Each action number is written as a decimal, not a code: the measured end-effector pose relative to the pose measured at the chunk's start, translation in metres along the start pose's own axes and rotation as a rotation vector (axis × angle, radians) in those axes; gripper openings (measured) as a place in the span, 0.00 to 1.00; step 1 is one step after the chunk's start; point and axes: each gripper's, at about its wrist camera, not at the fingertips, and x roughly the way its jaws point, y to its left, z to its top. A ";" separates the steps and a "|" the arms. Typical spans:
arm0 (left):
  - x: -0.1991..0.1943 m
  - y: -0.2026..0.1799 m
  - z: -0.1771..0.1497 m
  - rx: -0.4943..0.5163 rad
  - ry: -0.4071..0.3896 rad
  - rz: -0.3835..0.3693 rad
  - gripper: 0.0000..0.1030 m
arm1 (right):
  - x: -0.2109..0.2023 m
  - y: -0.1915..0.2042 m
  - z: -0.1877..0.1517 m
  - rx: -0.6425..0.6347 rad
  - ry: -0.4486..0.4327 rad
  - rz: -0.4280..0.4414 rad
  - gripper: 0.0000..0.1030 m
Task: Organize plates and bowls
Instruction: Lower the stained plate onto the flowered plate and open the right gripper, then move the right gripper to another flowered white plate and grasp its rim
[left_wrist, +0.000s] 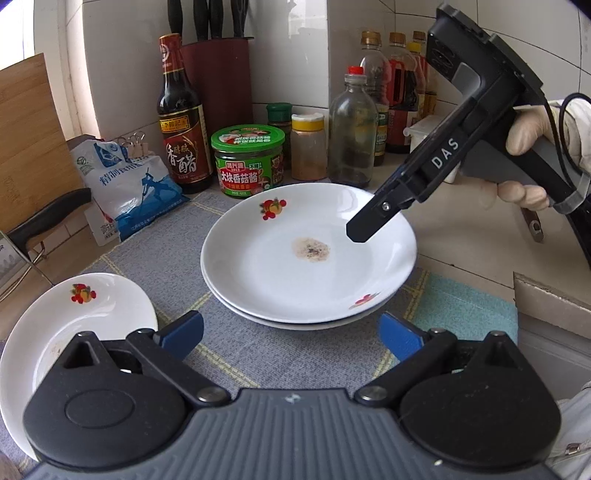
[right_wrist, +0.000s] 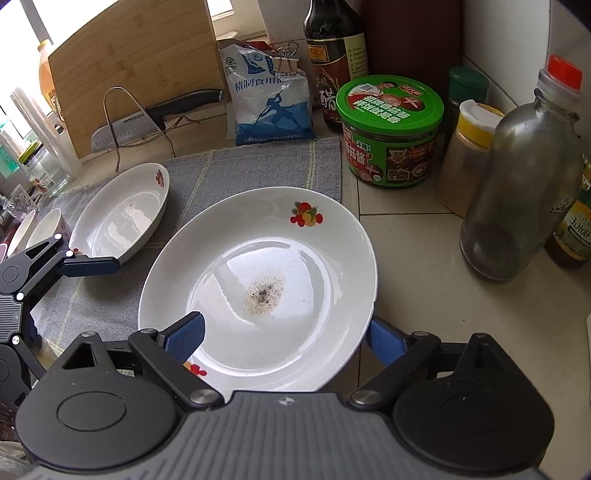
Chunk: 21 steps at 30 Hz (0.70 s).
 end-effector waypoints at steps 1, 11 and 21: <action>-0.003 0.000 -0.001 -0.004 -0.003 0.003 0.98 | 0.000 0.001 -0.001 -0.003 -0.003 -0.005 0.96; -0.034 0.006 -0.021 -0.079 -0.011 0.117 0.99 | -0.017 0.043 -0.015 -0.106 -0.099 -0.088 1.00; -0.062 0.029 -0.056 -0.234 0.064 0.340 0.99 | -0.019 0.106 -0.027 -0.198 -0.183 -0.079 1.00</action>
